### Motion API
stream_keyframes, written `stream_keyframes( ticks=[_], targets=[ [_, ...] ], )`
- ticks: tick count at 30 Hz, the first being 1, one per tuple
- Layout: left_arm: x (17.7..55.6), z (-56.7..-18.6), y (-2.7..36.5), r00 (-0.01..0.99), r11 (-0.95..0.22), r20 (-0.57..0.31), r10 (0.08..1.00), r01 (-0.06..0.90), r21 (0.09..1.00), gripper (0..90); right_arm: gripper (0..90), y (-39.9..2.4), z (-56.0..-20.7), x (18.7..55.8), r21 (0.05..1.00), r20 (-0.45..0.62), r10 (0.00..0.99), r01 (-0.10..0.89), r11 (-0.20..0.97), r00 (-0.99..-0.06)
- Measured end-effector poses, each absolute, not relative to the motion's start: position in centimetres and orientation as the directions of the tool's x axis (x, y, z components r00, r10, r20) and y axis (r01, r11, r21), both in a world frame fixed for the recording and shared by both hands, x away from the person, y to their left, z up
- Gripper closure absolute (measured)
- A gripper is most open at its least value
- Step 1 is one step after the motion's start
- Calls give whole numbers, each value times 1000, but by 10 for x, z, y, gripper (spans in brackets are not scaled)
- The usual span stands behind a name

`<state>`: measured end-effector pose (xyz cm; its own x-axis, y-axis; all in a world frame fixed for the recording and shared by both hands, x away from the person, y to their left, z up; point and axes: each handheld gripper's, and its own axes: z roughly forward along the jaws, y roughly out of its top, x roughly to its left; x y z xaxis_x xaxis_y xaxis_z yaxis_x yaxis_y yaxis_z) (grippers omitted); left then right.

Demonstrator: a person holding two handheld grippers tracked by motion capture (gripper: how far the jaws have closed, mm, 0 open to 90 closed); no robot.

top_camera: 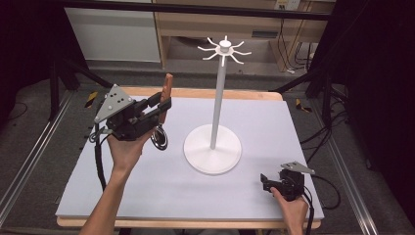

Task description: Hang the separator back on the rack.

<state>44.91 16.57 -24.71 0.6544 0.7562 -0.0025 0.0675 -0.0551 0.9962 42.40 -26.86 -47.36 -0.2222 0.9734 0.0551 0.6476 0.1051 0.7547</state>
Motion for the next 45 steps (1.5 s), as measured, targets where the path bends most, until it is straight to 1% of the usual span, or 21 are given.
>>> stream_keyframes(
  ticks=[14,17,18,20,25,28,34,45],
  targets=[
    [453,-230,152,668,-49,13,744,35,998,668,91,-271,-473,425,761,46,972,638,116,-232],
    [455,-226,150,666,-57,34,746,13,998,668,91,-271,-473,424,759,53,973,642,108,-227],
    [454,-225,149,667,-54,24,744,25,998,668,91,-271,-473,424,759,53,973,643,106,-224],
    [456,-223,148,670,-57,35,742,11,998,668,91,-271,-473,424,758,53,973,643,107,-224],
    [457,-216,142,686,-49,28,727,12,999,668,91,-271,-473,424,759,54,973,643,106,-224],
    [458,-211,139,681,-63,52,730,-9,998,668,91,-271,-473,424,759,64,974,645,95,-218],
    [459,-207,133,692,-56,40,721,0,998,668,91,-271,-473,424,760,63,973,643,97,-221],
    [462,-201,120,705,-73,54,707,-3,997,668,91,-272,-473,424,760,60,973,642,100,-223]
  ],
)
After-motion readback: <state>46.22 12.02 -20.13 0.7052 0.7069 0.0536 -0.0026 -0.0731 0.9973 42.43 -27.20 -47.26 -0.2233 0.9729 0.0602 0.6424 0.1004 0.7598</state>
